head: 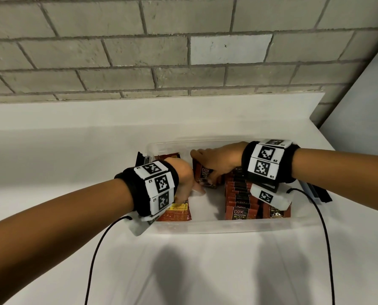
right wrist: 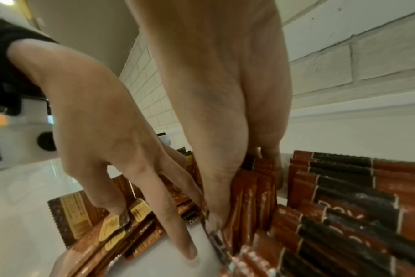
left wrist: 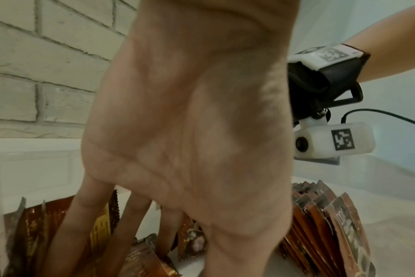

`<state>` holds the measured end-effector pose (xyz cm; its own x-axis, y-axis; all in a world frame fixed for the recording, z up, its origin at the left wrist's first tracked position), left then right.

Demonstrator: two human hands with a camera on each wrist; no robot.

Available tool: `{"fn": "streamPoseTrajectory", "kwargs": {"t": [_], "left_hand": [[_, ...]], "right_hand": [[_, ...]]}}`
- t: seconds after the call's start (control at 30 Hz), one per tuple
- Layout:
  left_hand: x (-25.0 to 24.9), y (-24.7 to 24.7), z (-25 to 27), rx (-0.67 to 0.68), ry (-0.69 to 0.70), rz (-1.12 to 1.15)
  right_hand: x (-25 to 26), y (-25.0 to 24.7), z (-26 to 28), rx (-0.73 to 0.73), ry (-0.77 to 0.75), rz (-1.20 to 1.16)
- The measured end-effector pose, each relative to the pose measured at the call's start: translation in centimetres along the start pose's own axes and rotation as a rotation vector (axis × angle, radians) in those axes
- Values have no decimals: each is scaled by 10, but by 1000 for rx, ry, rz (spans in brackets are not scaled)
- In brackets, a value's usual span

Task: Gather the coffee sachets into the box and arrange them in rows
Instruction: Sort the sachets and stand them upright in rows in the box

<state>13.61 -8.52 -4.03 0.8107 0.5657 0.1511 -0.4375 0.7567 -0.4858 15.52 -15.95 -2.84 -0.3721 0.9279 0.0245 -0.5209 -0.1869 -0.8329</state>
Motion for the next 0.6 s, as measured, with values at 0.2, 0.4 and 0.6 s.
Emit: {"fn": "streamPoseTrajectory", "kwargs": {"t": [0.2,0.4,0.6], "left_hand": [[-2,-1,3,3,-2,59],[-10,-2,2,-45,-14,-137],[-12,1,3,-14,-26,-142]], "right_hand": [[-1,-5,6,-28,-71,-85],[6,-6,13,-170,-230,267],[3,-7,11,-229,-189,271]]}}
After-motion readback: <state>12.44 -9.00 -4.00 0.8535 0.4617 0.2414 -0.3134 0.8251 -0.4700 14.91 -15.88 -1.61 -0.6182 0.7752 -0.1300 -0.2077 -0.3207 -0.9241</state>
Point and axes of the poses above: each hand's wrist, its own z-axis away from the middle knuckle, its own y-axis out of the palm, x = y × z, the point moved 6 cm from there along -z, towards the middle knuckle, and after that the axes turned 1 degree about -z, right-handed, at the moved point
